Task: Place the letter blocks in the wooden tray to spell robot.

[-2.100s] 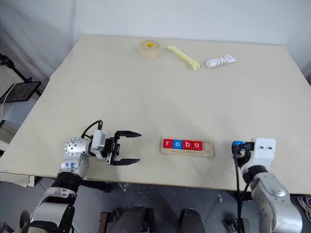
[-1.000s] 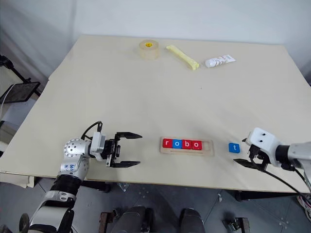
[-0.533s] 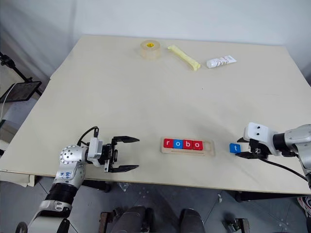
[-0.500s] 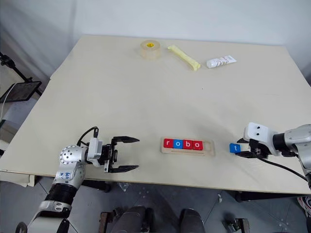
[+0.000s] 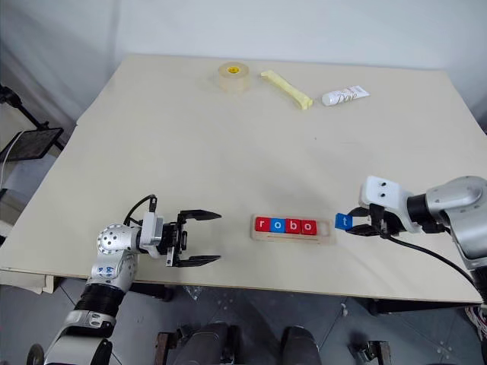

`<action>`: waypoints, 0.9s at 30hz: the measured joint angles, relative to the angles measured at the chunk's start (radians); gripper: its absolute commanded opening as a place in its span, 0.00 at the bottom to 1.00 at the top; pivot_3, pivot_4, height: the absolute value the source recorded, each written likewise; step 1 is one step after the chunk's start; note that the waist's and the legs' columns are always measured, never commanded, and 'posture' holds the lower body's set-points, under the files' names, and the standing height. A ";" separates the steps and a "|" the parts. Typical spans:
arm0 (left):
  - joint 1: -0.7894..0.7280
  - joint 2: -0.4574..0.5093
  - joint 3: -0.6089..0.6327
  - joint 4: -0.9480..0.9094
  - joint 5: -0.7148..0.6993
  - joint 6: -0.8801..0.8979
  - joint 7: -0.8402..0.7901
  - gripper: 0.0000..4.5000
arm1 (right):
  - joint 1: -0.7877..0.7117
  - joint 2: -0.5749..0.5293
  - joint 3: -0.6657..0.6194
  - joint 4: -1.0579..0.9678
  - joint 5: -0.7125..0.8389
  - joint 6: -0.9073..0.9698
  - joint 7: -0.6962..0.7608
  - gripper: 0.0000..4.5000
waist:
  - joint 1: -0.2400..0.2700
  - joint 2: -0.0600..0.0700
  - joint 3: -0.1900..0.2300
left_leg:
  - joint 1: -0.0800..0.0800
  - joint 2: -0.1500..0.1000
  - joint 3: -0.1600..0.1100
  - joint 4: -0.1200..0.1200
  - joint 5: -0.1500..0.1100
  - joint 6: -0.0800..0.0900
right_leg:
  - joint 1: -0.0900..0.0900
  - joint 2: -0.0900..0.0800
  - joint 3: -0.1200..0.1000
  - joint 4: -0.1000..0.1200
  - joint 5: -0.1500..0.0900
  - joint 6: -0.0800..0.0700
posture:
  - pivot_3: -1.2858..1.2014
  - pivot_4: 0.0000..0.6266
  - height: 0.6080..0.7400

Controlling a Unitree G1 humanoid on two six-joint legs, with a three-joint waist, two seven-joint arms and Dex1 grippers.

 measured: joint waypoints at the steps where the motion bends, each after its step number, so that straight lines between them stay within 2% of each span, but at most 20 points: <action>1: 0.000 -0.001 0.000 0.009 0.001 -0.001 0.000 1.00 | -0.014 0.000 0.013 -0.012 -0.005 0.015 0.001 0.33 | 0.001 0.000 0.000 | 0.000 0.000 0.000 0.000 0.000 0.000 | 0.000 0.000 0.000 0.000 0.000 0.000 | 0.52 0.24 1.00; 11: 0.003 -0.015 -0.001 0.010 0.002 -0.012 0.013 1.00 | -0.115 0.040 0.184 0.016 -0.089 0.013 0.026 0.33 | 0.000 0.000 0.000 | -0.001 -0.001 -0.001 0.000 0.000 0.000 | 0.000 0.000 0.000 0.000 0.000 0.000 | 0.52 0.24 1.00; 27: 0.050 -0.007 -0.001 -0.035 0.002 -0.012 0.058 1.00 | -0.163 0.097 0.228 0.057 -0.139 -0.022 0.062 0.33 | 0.000 0.000 0.000 | -0.001 0.000 -0.001 0.000 0.000 0.000 | 0.000 0.000 0.000 0.000 0.000 0.000 | 0.52 0.24 1.00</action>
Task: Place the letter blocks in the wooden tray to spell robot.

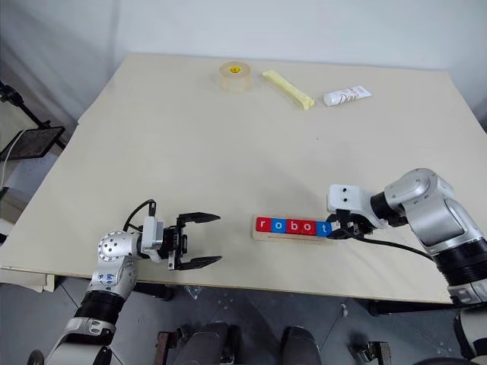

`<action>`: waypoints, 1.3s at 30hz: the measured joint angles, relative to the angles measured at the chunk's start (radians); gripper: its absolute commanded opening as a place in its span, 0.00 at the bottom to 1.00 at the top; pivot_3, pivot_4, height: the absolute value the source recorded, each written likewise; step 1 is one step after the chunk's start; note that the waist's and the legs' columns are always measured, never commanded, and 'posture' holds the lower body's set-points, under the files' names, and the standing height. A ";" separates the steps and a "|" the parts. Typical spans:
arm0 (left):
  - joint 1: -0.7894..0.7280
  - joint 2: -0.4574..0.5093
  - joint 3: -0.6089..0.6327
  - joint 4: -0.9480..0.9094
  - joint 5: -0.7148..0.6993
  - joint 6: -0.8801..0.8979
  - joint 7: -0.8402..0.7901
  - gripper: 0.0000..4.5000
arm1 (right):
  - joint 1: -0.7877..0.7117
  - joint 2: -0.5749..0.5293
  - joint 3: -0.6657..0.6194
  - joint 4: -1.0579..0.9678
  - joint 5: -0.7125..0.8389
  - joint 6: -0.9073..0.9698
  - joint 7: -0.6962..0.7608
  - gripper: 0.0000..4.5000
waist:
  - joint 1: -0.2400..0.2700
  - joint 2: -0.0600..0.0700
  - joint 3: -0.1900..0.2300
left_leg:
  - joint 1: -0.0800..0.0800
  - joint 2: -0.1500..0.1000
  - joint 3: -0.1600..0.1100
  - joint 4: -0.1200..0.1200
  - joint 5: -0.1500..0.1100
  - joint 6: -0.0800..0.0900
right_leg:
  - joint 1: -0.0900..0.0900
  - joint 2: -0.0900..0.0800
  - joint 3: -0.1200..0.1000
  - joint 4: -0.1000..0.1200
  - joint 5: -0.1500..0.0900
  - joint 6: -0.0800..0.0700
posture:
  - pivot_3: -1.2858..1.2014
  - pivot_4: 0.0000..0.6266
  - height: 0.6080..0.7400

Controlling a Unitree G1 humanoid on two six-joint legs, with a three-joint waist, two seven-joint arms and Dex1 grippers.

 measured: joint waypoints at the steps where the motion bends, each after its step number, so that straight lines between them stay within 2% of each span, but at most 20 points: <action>1: 0.000 0.000 0.000 0.000 0.000 0.000 0.001 1.00 | 0.000 0.000 0.000 0.000 -0.001 0.000 0.000 0.33 | 0.000 0.000 0.000 | 0.000 0.000 0.000 0.000 0.000 0.000 | 0.000 0.000 0.000 0.000 0.000 0.000 | 0.52 0.24 1.00; 6: 0.000 -0.001 -0.001 0.000 0.000 -0.001 0.007 1.00 | 0.008 0.002 0.000 -0.005 -0.008 0.001 -0.005 0.33 | 0.000 0.000 0.000 | 0.000 0.000 0.000 0.000 0.000 0.000 | 0.000 0.000 0.000 0.000 0.000 0.000 | 0.52 0.24 1.00; 15: -0.005 -0.007 -0.002 0.008 0.000 -0.005 0.005 1.00 | 0.018 0.003 -0.007 -0.027 -0.003 0.011 -0.036 0.99 | 0.000 0.000 0.000 | 0.000 0.000 0.000 0.000 0.000 0.000 | 0.000 0.000 0.000 0.000 0.000 0.000 | 0.52 0.24 1.00; 23: -0.024 -0.009 -0.003 0.023 0.000 -0.006 -0.007 1.00 | 0.055 0.003 -0.111 -0.113 0.082 0.094 -0.064 0.99 | 0.002 0.000 0.000 | 0.000 0.000 0.000 0.000 0.000 0.000 | 0.000 0.000 0.000 0.000 0.000 0.000 | 0.52 0.24 1.00; 26: -0.030 -0.009 -0.004 0.036 0.000 -0.006 -0.010 1.00 | 0.096 -0.009 -0.145 -0.122 0.110 0.092 -0.065 0.86 | 0.002 0.000 0.000 | 0.000 0.000 0.000 0.000 0.000 0.000 | 0.000 0.000 0.000 0.000 0.000 0.000 | 0.52 0.24 1.00; 37: -0.039 -0.010 -0.011 0.041 0.000 -0.003 -0.029 1.00 | 0.145 -0.032 -0.187 -0.117 0.125 0.081 -0.082 0.04 | 0.001 0.000 0.000 | 0.000 0.000 0.000 0.000 0.000 0.000 | 0.000 0.000 0.000 0.000 0.000 0.000 | 0.52 0.24 1.00; 39: -0.041 -0.008 -0.011 0.041 0.000 0.000 -0.029 1.00 | 0.148 -0.032 -0.194 -0.118 0.127 0.082 -0.084 0.01 | 0.002 0.000 0.000 | 0.000 0.000 0.000 0.000 0.000 0.000 | 0.000 0.000 0.000 0.000 0.000 0.000 | 0.52 0.24 1.00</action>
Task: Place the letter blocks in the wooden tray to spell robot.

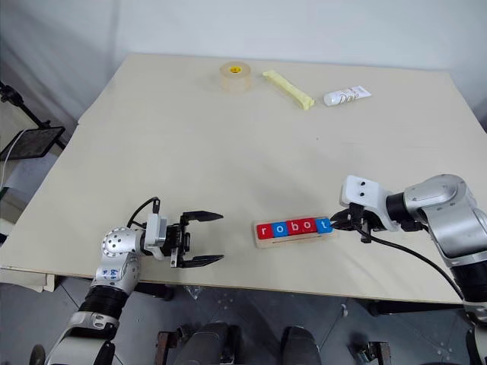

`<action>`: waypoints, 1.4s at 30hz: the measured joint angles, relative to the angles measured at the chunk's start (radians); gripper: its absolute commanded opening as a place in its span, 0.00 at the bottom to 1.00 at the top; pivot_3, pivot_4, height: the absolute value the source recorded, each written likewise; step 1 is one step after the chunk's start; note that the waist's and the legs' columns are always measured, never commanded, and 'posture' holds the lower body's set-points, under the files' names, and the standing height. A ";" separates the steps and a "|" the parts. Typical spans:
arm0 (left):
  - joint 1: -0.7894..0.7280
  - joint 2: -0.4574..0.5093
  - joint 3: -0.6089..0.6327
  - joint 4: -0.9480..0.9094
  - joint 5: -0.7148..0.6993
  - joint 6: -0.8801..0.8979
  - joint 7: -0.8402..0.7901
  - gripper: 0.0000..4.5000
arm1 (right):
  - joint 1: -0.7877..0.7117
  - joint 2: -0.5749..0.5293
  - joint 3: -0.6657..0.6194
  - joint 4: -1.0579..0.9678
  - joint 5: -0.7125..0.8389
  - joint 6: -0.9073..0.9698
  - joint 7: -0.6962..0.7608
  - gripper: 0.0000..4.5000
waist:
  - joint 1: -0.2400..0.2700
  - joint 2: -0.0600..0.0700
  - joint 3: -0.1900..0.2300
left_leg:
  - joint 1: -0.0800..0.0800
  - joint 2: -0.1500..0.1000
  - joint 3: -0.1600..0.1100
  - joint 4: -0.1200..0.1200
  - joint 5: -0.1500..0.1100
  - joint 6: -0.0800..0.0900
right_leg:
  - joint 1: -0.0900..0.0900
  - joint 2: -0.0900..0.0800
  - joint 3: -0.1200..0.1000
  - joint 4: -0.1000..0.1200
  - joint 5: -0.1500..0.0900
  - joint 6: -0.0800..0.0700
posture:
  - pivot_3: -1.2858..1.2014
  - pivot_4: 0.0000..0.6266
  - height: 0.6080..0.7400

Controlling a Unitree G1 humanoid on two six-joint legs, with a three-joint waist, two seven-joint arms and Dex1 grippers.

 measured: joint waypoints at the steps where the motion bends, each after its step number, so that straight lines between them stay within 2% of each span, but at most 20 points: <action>1: -0.001 0.001 0.000 0.000 0.000 0.001 -0.001 1.00 | 0.000 0.000 -0.003 0.000 0.001 0.000 -0.001 0.01 | 0.000 0.000 0.000 | 0.000 0.000 0.000 0.000 0.000 0.000 | 0.000 0.000 0.000 0.000 0.000 0.000 | 0.52 0.24 1.00; 7: -0.003 0.029 0.005 -0.001 0.000 0.002 -0.002 1.00 | 0.013 -0.008 0.000 0.005 -0.002 -0.015 0.006 0.01 | 0.000 0.000 0.000 | 0.000 0.000 0.000 0.000 0.000 0.000 | 0.000 0.000 0.000 0.000 0.000 0.000 | 0.52 0.24 1.00; 20: 0.003 0.018 0.001 -0.012 0.000 0.004 0.002 1.00 | 0.025 -0.025 0.051 0.070 -0.025 -0.062 0.028 0.01 | -0.001 0.000 0.000 | 0.000 0.000 0.000 0.000 0.000 0.000 | 0.000 0.000 0.000 0.000 0.000 0.000 | 0.52 0.24 1.00; 31: 0.020 0.020 0.002 -0.035 0.000 0.016 0.011 1.00 | -0.053 0.047 0.087 0.139 -0.052 -0.083 0.020 0.01 | -0.001 0.000 0.000 | 0.000 0.000 0.000 0.000 0.000 0.000 | 0.000 0.000 0.000 0.000 0.000 0.000 | 0.52 0.24 1.00; 42: 0.027 0.021 0.002 -0.041 0.000 0.018 0.019 1.00 | -0.025 0.055 0.081 0.119 -0.051 -0.081 0.009 0.01 | -0.001 0.000 0.000 | 0.000 0.000 0.000 0.000 0.000 0.000 | 0.000 0.000 0.000 0.000 0.000 0.000 | 0.52 0.24 1.00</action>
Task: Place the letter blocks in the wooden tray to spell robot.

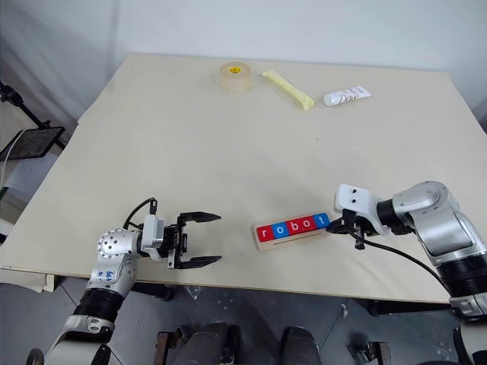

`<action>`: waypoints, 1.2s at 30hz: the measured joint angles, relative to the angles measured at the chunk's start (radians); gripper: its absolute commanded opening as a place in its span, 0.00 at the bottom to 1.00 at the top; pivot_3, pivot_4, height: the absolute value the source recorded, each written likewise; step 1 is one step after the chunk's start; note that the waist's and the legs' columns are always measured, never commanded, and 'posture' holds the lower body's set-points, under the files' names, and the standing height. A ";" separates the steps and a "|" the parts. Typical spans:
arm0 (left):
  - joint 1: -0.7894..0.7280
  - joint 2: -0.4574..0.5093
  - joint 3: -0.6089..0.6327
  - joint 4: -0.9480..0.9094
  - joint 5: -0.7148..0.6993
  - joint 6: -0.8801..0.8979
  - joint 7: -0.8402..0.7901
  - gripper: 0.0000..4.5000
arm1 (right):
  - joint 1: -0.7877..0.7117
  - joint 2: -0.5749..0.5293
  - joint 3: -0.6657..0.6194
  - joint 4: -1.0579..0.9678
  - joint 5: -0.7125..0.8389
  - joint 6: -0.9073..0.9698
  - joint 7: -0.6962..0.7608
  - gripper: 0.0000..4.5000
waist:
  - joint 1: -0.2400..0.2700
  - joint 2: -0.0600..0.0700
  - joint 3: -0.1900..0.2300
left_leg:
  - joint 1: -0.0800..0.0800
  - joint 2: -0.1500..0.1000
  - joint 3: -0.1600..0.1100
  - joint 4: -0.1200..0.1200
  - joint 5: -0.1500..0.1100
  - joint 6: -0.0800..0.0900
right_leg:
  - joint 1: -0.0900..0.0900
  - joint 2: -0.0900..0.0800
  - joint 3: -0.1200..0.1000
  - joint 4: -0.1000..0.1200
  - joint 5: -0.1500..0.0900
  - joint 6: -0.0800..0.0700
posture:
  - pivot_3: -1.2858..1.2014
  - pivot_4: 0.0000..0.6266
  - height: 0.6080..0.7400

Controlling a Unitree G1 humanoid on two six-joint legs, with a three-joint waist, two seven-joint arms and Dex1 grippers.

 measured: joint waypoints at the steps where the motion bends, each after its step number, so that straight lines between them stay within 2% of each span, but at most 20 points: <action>1: 0.000 0.000 0.000 0.000 0.000 0.000 0.000 1.00 | 0.008 0.000 -0.004 -0.008 0.001 0.001 -0.003 0.01 | 0.000 0.000 0.000 | 0.000 0.000 0.000 0.000 0.000 0.000 | 0.000 0.000 0.000 0.000 0.000 0.000 | 0.52 0.24 1.00; 18: -0.001 0.001 0.000 0.000 0.000 0.007 -0.001 1.00 | 0.083 0.013 -0.023 -0.138 0.044 0.092 -0.048 0.01 | 0.000 -0.002 -0.001 | 0.000 0.000 0.000 0.000 0.000 0.000 | 0.000 0.000 0.000 0.000 0.000 0.000 | 0.52 0.24 1.00; 26: 0.001 0.005 0.000 -0.004 -0.001 0.011 -0.008 1.00 | -0.096 0.027 -0.044 0.054 0.015 0.014 -0.095 0.01 | -0.001 -0.002 -0.001 | 0.000 0.000 0.000 0.000 0.000 0.000 | 0.000 0.000 0.000 0.000 0.000 0.000 | 0.52 0.24 1.00; 31: 0.012 0.012 0.001 -0.018 -0.001 0.018 -0.009 1.00 | -0.200 0.089 -0.016 0.228 -0.030 -0.091 -0.100 0.01 | -0.005 -0.002 -0.001 | 0.000 0.000 0.000 0.000 0.000 0.000 | -0.001 0.000 0.000 0.000 0.000 0.000 | 0.52 0.24 1.00; 36: 0.020 0.015 0.002 -0.038 -0.001 0.019 -0.004 1.00 | -0.226 0.154 0.007 0.364 -0.062 -0.174 -0.095 0.01 | -0.006 -0.002 -0.001 | 0.000 0.000 0.000 0.000 0.000 0.000 | -0.001 0.000 0.000 0.001 0.000 0.000 | 0.52 0.24 1.00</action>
